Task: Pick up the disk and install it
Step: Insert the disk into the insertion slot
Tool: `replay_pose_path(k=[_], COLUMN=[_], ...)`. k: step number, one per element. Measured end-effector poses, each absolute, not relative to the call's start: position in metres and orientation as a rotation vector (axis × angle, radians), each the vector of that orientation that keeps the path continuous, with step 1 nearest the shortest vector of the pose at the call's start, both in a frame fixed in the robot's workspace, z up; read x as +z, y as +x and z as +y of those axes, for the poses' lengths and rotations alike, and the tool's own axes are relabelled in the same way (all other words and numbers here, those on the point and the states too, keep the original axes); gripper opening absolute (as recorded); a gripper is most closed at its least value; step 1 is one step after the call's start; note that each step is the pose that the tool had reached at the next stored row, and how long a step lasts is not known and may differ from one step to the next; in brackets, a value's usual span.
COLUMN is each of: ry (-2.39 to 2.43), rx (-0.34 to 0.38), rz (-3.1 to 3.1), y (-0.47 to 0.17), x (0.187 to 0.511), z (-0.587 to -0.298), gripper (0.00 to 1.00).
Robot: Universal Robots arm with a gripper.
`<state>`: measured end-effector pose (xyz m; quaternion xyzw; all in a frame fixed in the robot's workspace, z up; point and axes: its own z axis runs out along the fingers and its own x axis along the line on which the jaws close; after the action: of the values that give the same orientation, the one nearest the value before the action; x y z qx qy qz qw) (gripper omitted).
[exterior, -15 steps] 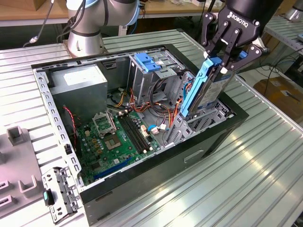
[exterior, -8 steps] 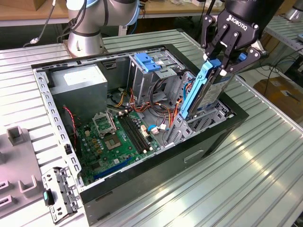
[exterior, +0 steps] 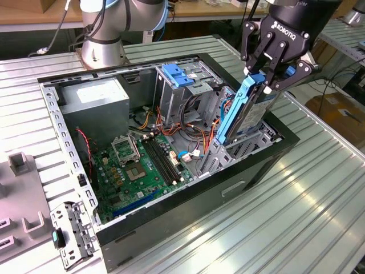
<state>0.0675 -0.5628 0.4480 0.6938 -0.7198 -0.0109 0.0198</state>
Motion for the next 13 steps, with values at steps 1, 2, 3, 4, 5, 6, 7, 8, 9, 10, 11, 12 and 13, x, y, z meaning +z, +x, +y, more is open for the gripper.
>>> replay_pose_path(k=[1, 2, 3, 4, 5, 6, 7, 8, 9, 10, 11, 12, 13], ry=[2.152, 2.152, 2.152, 2.153, 2.153, 2.152, 2.152, 2.153, 2.152, 2.152, 2.152, 2.152, 2.152], rx=[-0.034, -0.034, -0.033, -0.034, -0.034, -0.034, -0.034, -0.034, -0.034, -0.034, -0.034, -0.034, -0.034], rz=[-2.233, -2.233, -2.233, -2.234, -2.234, -2.233, -2.233, -2.234, -2.233, -2.233, -2.233, -2.233, -2.233], y=[0.0674, 0.0674, 0.0674, 0.0675, 0.0674, 0.0674, 0.0674, 0.0674, 0.0674, 0.0674, 0.0674, 0.0674, 0.0674], x=[0.4464, 0.4454, 0.4445, 0.4438, 0.4434, 0.4428, 0.4423, 0.4415, 0.4408, 0.4406, 0.4404, 0.4401, 0.4398], z=[-0.5628, -0.5628, -0.5628, -0.5628, -0.5629, -0.5629, -0.5629, -0.5629, -0.5630, -0.5630, -0.5630, -0.5630, -0.5630], gripper=[0.37, 0.37, 0.37, 0.37, 0.37, 0.37, 0.37, 0.37, 0.37, 0.37, 0.37, 0.37, 0.37])
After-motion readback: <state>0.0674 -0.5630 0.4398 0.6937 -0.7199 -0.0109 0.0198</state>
